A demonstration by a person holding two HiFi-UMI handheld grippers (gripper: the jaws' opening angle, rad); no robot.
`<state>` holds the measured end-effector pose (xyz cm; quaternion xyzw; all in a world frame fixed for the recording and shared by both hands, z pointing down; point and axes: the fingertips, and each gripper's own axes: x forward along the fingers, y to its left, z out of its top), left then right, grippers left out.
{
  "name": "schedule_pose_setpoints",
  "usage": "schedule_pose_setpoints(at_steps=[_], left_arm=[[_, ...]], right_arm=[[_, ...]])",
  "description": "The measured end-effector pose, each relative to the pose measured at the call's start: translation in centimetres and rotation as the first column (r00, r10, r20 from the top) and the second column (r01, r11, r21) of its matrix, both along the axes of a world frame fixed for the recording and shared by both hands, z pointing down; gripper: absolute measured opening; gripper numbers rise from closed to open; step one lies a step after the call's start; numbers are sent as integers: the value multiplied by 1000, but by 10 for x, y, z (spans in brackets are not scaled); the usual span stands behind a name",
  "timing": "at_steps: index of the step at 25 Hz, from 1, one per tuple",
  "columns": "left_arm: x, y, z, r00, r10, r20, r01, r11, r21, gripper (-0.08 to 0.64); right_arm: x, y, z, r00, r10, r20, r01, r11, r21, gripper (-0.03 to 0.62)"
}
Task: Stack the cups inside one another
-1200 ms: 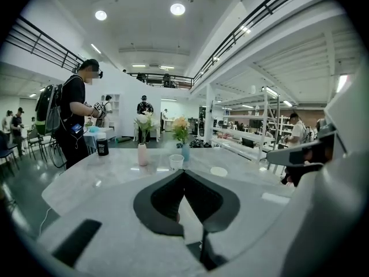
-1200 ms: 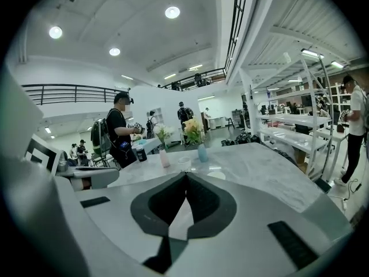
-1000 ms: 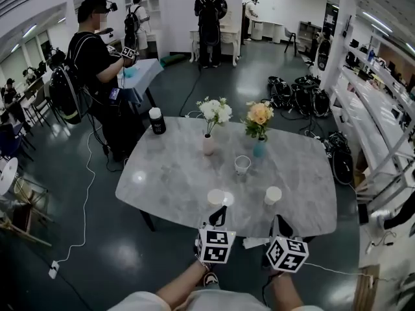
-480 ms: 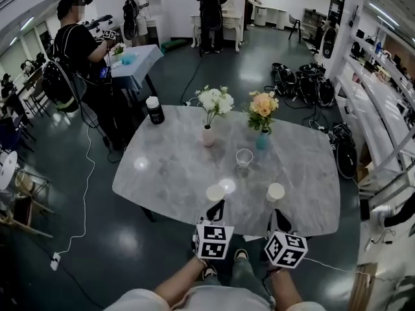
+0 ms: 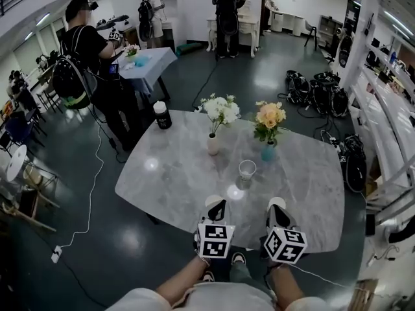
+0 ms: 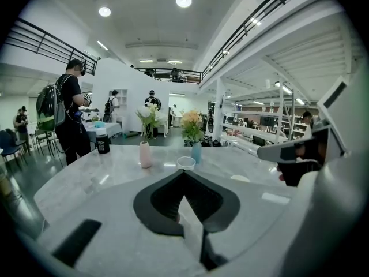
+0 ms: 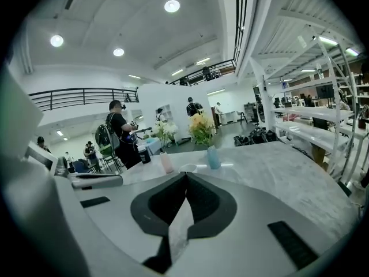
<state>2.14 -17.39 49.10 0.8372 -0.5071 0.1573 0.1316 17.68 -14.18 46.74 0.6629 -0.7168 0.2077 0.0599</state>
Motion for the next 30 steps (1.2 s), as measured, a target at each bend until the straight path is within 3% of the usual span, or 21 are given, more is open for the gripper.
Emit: schedule_pose_setpoints(at_steps=[13, 30], left_arm=[[26, 9, 19, 998, 57, -11, -57, 997, -57, -5], [62, 22, 69, 990, 137, 37, -129, 979, -159, -5]], right_arm=[[31, 16, 15, 997, 75, 3, -75, 996, -42, 8], [47, 24, 75, 996, 89, 28, -83, 984, -156, 11]])
